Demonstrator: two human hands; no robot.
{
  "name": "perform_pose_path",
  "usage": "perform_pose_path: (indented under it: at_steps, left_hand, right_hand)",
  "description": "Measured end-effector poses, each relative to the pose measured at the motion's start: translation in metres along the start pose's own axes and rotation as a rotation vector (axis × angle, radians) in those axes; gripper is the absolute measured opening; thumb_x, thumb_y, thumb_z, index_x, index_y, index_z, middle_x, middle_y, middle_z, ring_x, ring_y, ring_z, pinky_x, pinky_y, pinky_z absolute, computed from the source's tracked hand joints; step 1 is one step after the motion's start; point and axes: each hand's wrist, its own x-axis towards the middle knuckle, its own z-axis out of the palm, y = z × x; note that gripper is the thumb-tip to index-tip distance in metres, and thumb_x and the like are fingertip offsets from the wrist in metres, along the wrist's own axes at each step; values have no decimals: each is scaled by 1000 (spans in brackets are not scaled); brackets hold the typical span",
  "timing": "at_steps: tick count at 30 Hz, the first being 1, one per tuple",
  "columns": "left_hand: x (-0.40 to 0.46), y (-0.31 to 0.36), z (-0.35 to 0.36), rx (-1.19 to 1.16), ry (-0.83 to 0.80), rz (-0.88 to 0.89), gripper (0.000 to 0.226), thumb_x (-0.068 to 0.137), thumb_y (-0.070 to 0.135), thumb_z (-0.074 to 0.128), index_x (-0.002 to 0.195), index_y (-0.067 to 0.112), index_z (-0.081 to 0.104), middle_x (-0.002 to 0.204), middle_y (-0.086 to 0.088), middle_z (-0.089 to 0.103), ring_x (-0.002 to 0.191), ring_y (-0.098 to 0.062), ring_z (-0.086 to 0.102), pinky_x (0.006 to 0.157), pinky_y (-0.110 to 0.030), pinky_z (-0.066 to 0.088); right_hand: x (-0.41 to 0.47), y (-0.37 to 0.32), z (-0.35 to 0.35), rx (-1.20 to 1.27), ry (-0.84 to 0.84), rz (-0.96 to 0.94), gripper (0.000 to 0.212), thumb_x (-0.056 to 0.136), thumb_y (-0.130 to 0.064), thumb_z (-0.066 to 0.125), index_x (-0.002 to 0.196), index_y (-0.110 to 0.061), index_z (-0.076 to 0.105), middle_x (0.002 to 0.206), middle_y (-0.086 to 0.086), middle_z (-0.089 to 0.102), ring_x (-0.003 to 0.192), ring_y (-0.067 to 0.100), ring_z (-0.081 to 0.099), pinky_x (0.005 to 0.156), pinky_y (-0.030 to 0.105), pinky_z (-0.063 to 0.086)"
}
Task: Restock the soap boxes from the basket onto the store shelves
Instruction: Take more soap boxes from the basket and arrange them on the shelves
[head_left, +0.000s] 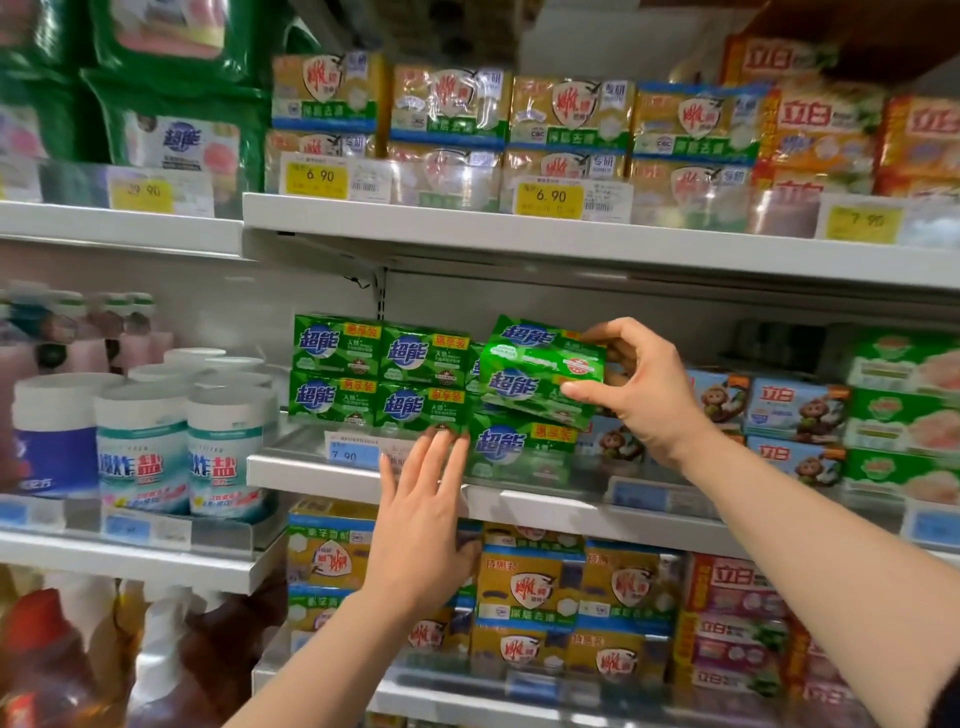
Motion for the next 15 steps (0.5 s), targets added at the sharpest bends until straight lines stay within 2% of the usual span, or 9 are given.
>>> perform_pose_path:
  at_steps: [2,4,7,10,13,15]
  left_hand:
    - [-1,-1,0,8,-6,4,104,90,45,59,143,28,-28,161,4,-19,137,-11,-32,117,-49,-15]
    - [-3,-1,0,14,-8,5,104,90,45,59,138,29,-32,160,5,-21,137,-11,-34,117,-48,-16]
    - [-4,0,0,13,4,8,103,90,44,58,136,29,-33,160,5,-22,137,-12,-35,115,-47,-18]
    - [-4,0,0,4,5,15,104,90,43,60,138,30,-31,160,5,-20,138,-12,-33,116,-47,-17]
    - [-4,0,0,6,-5,11,104,89,43,61,139,30,-30,160,5,-20,138,-12,-33,117,-49,-15]
    - [-5,0,-1,21,-18,7,105,90,44,60,143,29,-28,160,5,-21,138,-13,-33,118,-50,-14]
  right_hand:
    - [7,3,7,-16,-121,70,47,70,-7,82,112,-12,60,112,4,65,100,9,63,88,22,53]
    - [9,5,11,-11,-228,146,42,79,-8,75,118,-15,60,115,0,64,97,-2,60,81,13,51]
    - [10,8,14,17,-244,212,37,87,-12,67,122,-19,60,110,-10,61,91,-8,57,72,5,47]
    - [9,11,13,6,-274,246,29,92,-15,62,115,-31,59,111,-12,59,94,-2,58,73,7,50]
    - [7,10,13,5,-245,263,24,93,-15,59,95,-38,58,107,-5,61,92,7,60,66,9,52]
    - [7,11,15,-8,-202,265,26,93,-15,60,97,-41,58,116,-1,61,103,17,61,79,23,56]
